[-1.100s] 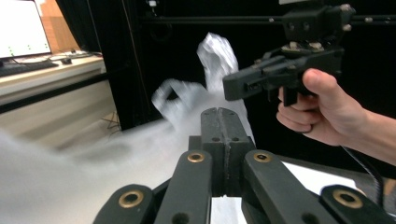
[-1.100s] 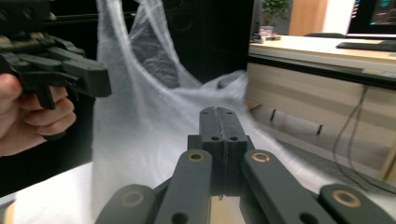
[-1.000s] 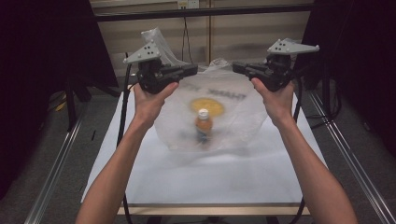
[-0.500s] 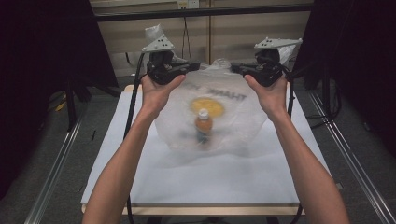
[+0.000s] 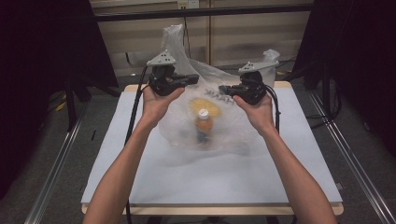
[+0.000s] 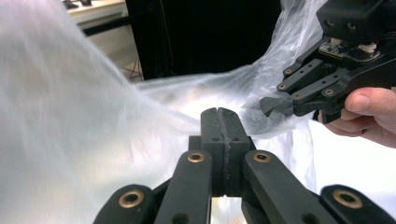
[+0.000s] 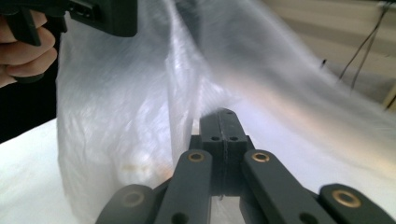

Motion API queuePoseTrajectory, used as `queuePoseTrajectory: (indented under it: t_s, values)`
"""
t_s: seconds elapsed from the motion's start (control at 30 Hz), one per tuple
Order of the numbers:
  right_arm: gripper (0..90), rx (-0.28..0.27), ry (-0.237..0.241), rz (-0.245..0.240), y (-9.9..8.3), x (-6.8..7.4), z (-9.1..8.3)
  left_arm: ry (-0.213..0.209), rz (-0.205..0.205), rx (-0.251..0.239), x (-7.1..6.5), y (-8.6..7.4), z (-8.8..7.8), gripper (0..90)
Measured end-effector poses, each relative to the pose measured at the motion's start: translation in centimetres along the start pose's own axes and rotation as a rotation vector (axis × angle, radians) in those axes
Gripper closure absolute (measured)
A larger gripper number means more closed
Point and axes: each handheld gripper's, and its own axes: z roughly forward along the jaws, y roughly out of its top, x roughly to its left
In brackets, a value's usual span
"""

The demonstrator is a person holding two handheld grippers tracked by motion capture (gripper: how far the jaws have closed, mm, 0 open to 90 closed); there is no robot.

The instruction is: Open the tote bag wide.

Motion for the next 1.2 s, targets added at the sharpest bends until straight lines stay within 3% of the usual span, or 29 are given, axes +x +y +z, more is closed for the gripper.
queuePoseTrajectory:
  t_s: [0.23, 0.47, 0.53, 0.73, 0.9, 0.93, 1.07, 1.2]
  values:
    - [90.0, 0.027, 0.072, 0.008, -2.2, 0.8, 1.4, -0.036, -0.015, 0.019, -0.7, -2.9, 0.2, 90.0]
    - [90.0, 0.052, 0.111, -0.002, -3.6, 1.5, 1.8, -0.05, -0.029, 0.052, -1.3, -5.5, 0.6, 90.0]
    - [90.0, 0.077, 0.106, -0.004, -4.2, 1.6, 2.1, -0.061, -0.051, 0.058, -1.3, -6.7, 0.8, 90.0]
    - [90.0, 0.098, 0.116, -0.004, -5.6, 1.7, 2.5, -0.072, -0.065, 0.075, -1.6, -9.0, 1.2, 90.0]
    - [90.0, 0.105, 0.124, -0.004, -6.6, 2.1, 2.5, -0.081, -0.068, 0.084, -1.9, -10.0, 1.1, 90.0]
    - [90.0, 0.109, 0.131, -0.006, -6.8, 2.2, 2.6, -0.071, -0.063, 0.111, -2.2, -10.4, 1.0, 90.0]
    - [90.0, 0.126, 0.127, -0.012, -7.5, 2.3, 2.6, -0.063, -0.058, 0.136, -1.9, -11.4, 0.8, 90.0]
    - [90.0, 0.127, 0.132, 0.009, -8.6, 1.9, 2.6, -0.042, -0.088, 0.168, -1.1, -13.2, 1.1, 90.0]
